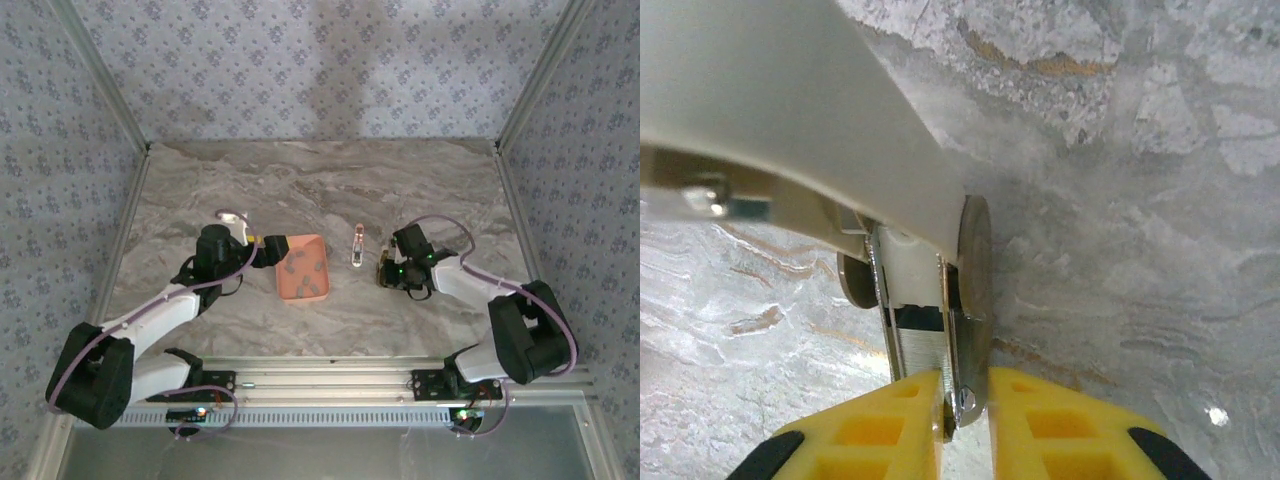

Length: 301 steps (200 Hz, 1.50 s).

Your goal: Load the staples into the stapler

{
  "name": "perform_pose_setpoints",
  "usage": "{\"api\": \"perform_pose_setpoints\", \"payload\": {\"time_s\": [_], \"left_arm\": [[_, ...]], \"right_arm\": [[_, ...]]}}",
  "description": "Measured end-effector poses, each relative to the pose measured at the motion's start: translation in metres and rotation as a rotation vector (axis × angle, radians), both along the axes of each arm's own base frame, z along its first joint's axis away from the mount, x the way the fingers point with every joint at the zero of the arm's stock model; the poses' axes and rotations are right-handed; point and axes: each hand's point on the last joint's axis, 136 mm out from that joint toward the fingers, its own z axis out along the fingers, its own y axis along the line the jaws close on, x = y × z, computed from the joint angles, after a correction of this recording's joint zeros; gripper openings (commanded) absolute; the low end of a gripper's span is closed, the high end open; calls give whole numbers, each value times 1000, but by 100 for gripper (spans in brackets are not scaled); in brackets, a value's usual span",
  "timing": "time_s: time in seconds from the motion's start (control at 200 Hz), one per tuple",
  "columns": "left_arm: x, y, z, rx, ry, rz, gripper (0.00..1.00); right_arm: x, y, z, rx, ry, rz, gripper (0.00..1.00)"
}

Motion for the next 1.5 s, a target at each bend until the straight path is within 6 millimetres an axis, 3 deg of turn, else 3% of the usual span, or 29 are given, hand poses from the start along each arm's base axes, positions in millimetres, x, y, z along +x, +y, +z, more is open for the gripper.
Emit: {"api": "perform_pose_setpoints", "payload": {"time_s": [0.195,0.365,0.54,0.685,0.945,1.169,1.369,1.504], "left_arm": [[-2,1,6,3,-22,-6,97],[-4,-1,6,36,-22,-30,96],[-2,-17,22,51,-58,-101,92],[-1,-44,30,81,-87,-213,89],[-1,-117,47,155,-125,-481,87],[-5,-159,32,210,-71,-628,86],[4,-187,28,257,-36,-694,86],[0,-205,23,282,-15,-742,86]], "right_arm": [[-11,-4,2,-11,22,0,29],[-11,-4,19,13,-21,-2,34],[-9,-6,38,61,-72,-18,35],[-13,-16,43,120,-79,-63,36],[-22,-34,43,238,-54,-149,40],[-31,-29,38,318,-25,-159,41],[-41,-25,32,358,0,-171,41],[-45,-24,30,371,-3,-173,41]]}}
